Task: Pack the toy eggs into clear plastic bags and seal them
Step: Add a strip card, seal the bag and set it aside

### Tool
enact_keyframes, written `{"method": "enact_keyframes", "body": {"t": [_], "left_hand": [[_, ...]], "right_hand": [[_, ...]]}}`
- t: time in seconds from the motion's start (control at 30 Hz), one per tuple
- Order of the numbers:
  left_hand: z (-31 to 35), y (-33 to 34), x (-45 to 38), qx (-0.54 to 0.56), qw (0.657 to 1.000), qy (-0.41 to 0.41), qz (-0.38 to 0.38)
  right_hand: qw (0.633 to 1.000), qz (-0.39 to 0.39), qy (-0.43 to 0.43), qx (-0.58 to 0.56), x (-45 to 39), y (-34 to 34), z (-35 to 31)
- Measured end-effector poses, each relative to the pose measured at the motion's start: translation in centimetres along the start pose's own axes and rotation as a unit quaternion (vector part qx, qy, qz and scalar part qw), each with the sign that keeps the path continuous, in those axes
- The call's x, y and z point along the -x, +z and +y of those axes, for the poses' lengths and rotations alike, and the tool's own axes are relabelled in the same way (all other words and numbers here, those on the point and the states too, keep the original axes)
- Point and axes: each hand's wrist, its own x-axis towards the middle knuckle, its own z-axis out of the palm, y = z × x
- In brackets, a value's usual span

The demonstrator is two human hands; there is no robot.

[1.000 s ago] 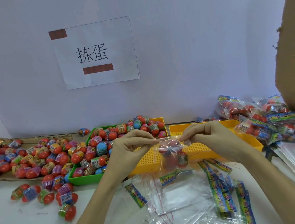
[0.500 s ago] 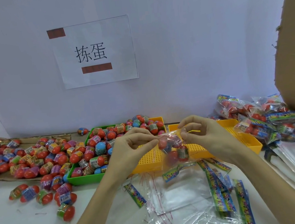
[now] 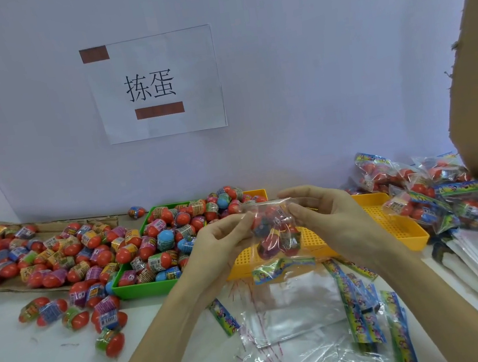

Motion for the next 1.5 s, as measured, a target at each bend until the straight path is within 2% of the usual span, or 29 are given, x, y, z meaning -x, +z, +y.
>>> {"method": "enact_keyframes", "body": {"t": [0.27,0.43,0.57,0.63,0.7,0.77,0.83,0.9,0.97,1.07,1.13,1.17,1.2,1.27,1.33,1.5], "left_hand": [[0.4,0.7,-0.1,0.073,0.996,0.014,0.051],[0.8,0.5,0.1,0.198,0.974,-0.101,0.034],[0.9,0.5,0.0,0.218,0.971,-0.100,0.013],[1.1,0.8,0.2,0.157,0.986,-0.057,0.014],[1.1,0.9,0.3,0.027,0.998,0.023,0.049],[1.0,0.6,0.3,-0.075,0.986,0.121,0.086],[1.3,0.2,0.4,-0.110,0.970,0.203,0.076],[1.5,-0.2,0.4,-0.176,0.943,0.280,0.032],[1.4,-0.3,0.4,-0.259,0.910,0.323,-0.008],[0.7,-0.1,0.4,-0.368,0.857,0.358,-0.049],[0.0,-0.2,0.4,-0.404,0.856,0.316,-0.060],[-0.2,-0.2,0.5,-0.399,0.871,0.280,-0.058],[-0.5,-0.1,0.6,-0.369,0.896,0.243,-0.042],[-0.5,0.4,0.6,-0.253,0.947,0.195,0.046],[-0.2,0.8,0.2,-0.185,0.958,0.172,0.135],[-0.3,-0.3,-0.7,-0.137,0.977,0.055,0.153]], "right_hand": [[0.999,0.015,0.043,-0.030,0.1,0.7,-0.1],[0.994,0.031,0.061,-0.089,0.1,0.9,0.1],[0.977,0.001,0.085,-0.195,0.1,0.6,-0.4],[0.969,0.001,0.099,-0.225,0.1,0.6,-0.6],[0.959,0.035,0.116,-0.254,0.0,0.5,-0.7],[0.957,0.107,0.138,-0.232,-0.3,0.5,-0.6],[0.959,0.145,0.181,-0.163,-0.3,0.3,-0.5],[0.955,0.084,0.242,-0.152,-0.1,0.1,-0.7],[0.944,0.003,0.261,-0.204,0.2,0.0,-1.0],[0.961,-0.005,0.165,-0.222,0.2,0.0,-1.0],[0.978,0.021,0.115,-0.174,0.2,0.1,-1.0],[0.983,0.034,0.102,-0.146,0.2,0.0,-0.9],[0.988,0.046,0.093,-0.117,0.2,-0.1,-0.9],[0.994,0.042,0.081,-0.061,0.3,0.0,-0.8],[0.997,0.012,0.073,-0.022,0.4,0.3,-0.8],[0.996,0.002,0.091,-0.023,0.5,1.4,-0.9]]}}
